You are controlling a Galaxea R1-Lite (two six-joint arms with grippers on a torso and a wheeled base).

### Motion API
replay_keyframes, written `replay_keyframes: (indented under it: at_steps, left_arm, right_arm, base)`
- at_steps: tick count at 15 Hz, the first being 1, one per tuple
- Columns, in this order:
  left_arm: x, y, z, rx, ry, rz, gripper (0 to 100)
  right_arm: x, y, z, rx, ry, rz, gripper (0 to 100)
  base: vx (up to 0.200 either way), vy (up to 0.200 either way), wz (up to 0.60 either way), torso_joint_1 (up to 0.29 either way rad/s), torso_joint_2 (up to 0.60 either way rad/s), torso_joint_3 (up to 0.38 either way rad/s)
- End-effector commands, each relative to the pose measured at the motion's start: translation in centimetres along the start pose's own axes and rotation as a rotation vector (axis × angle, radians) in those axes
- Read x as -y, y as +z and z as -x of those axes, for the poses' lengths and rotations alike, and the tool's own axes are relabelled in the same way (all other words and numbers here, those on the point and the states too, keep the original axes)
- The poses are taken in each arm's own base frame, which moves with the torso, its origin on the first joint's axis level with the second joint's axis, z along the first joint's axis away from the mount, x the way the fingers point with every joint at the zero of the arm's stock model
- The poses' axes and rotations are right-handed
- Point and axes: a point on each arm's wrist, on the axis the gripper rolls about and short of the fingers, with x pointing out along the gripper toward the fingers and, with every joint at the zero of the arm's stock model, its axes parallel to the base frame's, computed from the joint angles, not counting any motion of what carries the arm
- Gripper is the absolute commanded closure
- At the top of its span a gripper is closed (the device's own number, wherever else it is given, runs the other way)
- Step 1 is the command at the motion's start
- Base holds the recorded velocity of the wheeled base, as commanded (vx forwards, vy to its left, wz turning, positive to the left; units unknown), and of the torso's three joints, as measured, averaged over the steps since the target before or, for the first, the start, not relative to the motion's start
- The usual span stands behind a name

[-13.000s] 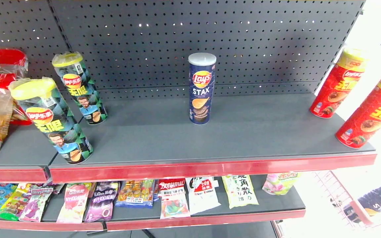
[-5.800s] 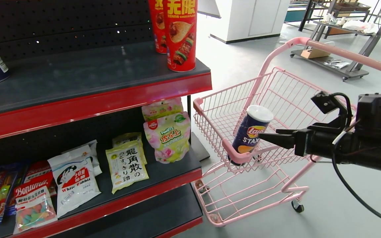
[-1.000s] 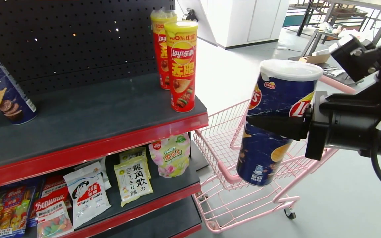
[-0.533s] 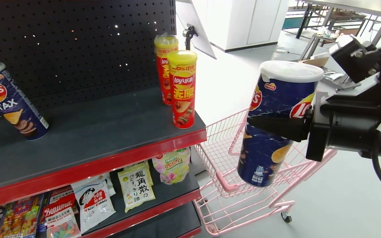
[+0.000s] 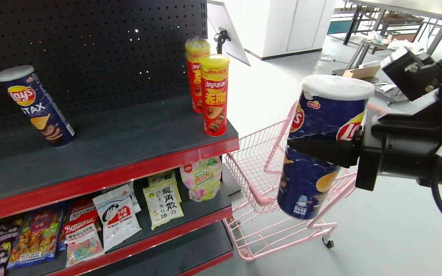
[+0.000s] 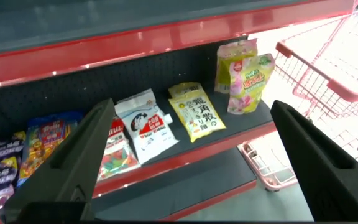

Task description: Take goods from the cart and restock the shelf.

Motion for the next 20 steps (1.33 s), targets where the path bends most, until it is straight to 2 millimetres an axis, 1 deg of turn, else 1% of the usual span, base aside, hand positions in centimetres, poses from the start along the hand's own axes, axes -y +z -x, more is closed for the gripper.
replay_keyframes:
  at_steps: [1, 3, 8, 11, 13, 16, 20]
  left_arm:
    - [0.0, 0.0, 0.0, -0.001, 0.000, 0.001, 0]
    - [0.0, 0.0, 0.0, -0.001, 0.000, 0.001, 0]
    - [0.0, 0.0, 0.0, -0.002, 0.000, 0.001, 0]
    - [0.0, 0.0, 0.0, -0.001, 0.000, 0.001, 0]
    - [0.0, 0.0, 0.0, -0.001, 0.000, 0.001, 0]
    - [0.0, 0.0, 0.0, -0.001, 0.000, 0.001, 0]
    - [0.0, 0.0, 0.0, -0.001, 0.000, 0.001, 0]
  right_arm:
    - [0.0, 0.0, 0.0, -0.001, -0.006, -0.001, 100]
    - [0.1, 0.0, 0.0, -0.005, -0.044, 0.001, 100]
    - [0.1, -0.3, 0.0, -0.014, -0.042, -0.004, 100]
    - [0.1, -0.4, 0.0, -0.017, -0.041, -0.003, 100]
    - [0.0, -0.9, 0.0, -0.032, -0.041, -0.003, 100]
    - [-0.4, -1.0, 0.7, -0.019, -0.020, -0.006, 100]
    - [-0.5, -1.3, 1.0, -0.017, -0.006, -0.005, 100]
  base:
    - [0.000, 0.000, 0.00, 0.000, 0.00, 0.000]
    - [0.000, 0.000, 0.60, -0.015, 0.00, 0.007]
    - [0.000, 0.000, 0.60, 0.009, 0.00, -0.001]
    - [0.000, 0.000, 0.00, 0.000, 0.00, 0.000]
    - [0.000, 0.000, 0.00, 0.000, 0.00, 0.000]
    - [0.000, 0.000, 0.00, 0.000, 0.00, 0.000]
    - [0.000, 0.200, 0.00, 0.001, 0.00, 0.004]
